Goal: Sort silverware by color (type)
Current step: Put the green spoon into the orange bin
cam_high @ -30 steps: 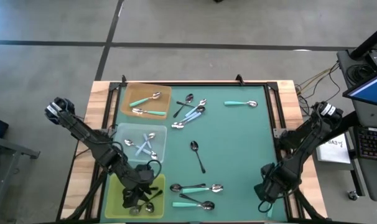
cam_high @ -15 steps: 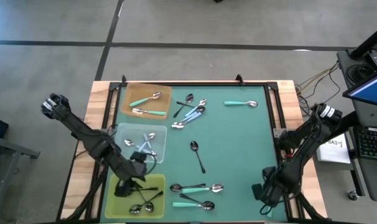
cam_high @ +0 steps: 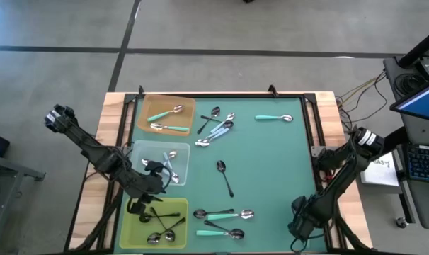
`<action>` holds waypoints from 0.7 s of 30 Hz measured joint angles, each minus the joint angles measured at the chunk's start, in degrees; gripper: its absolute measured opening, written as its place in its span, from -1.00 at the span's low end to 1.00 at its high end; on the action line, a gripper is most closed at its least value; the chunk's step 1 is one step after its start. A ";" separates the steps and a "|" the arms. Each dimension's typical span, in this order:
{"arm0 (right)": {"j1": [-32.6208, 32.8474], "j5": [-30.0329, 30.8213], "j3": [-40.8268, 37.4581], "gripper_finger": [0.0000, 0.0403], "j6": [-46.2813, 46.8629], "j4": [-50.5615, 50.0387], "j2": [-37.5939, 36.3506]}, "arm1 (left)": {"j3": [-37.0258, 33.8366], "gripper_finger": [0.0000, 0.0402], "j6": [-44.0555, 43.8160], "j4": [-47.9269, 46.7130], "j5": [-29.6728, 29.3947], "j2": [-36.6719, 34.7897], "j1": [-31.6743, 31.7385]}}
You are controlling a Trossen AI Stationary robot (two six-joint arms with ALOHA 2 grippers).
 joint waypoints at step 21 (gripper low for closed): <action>2.46 4.24 -0.16 -0.53 -72.36 1.23 -0.01 | 0.00 -0.40 -9.46 11.62 -4.25 8.16 1.10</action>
